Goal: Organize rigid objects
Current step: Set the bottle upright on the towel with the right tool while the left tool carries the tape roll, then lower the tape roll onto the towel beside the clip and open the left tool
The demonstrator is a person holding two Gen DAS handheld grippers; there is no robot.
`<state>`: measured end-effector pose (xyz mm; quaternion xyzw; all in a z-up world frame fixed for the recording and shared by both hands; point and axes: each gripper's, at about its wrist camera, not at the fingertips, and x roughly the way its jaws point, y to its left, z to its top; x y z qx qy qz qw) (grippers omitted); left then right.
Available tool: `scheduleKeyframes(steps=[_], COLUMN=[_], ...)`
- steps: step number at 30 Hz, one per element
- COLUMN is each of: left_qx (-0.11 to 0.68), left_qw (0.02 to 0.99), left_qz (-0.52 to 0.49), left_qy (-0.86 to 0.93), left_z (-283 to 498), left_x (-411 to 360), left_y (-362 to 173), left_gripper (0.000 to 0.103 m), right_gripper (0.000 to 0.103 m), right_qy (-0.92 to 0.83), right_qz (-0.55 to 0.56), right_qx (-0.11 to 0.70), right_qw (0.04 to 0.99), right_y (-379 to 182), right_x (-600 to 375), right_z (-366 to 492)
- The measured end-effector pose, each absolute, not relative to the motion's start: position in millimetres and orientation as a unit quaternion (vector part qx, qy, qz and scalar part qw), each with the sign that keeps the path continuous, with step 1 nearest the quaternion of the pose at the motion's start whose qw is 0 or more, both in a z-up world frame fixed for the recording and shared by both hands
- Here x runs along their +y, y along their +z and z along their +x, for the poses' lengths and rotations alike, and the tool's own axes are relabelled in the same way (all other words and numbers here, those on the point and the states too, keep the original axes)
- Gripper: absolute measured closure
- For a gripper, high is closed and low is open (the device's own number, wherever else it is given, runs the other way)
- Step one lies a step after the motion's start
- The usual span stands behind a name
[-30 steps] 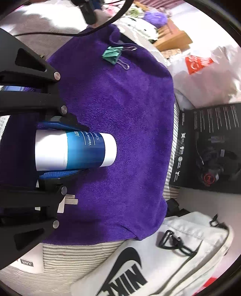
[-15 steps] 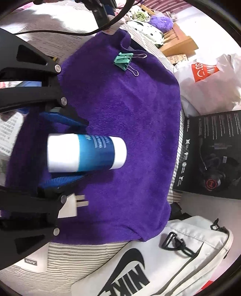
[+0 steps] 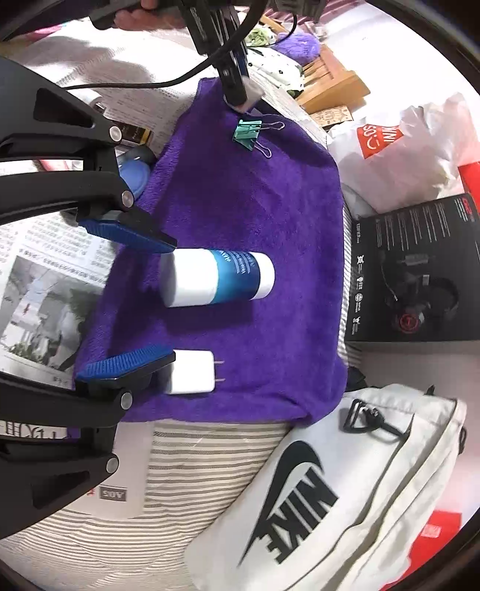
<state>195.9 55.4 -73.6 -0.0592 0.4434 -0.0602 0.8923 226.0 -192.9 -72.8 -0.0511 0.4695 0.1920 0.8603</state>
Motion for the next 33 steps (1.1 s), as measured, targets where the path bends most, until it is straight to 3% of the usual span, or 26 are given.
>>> scheduleKeyframes(steps=[26, 31, 33], left_qx=[0.469, 0.471, 0.473], left_qw=[0.881, 0.880, 0.879], left_qz=[-0.039, -0.037, -0.042], left_qy=[-0.048, -0.038, -0.045], left_z=[211.4, 207.9, 206.4], left_x=[50.7, 51.1, 51.2], left_y=[-96.3, -94.1, -92.4], left_gripper=[0.074, 0.065, 0.056], right_gripper=[0.049, 0.049, 0.049], right_qy=[0.224, 0.227, 0.227], right_qz=[-0.026, -0.026, -0.027], right_qx=[0.444, 0.449, 0.449], right_qw=[0.867, 0.864, 0.864], right_y=[-44.7, -46.2, -46.5], right_x=[-200.7, -201.2, -201.2], right_z=[172.5, 164.6, 160.0])
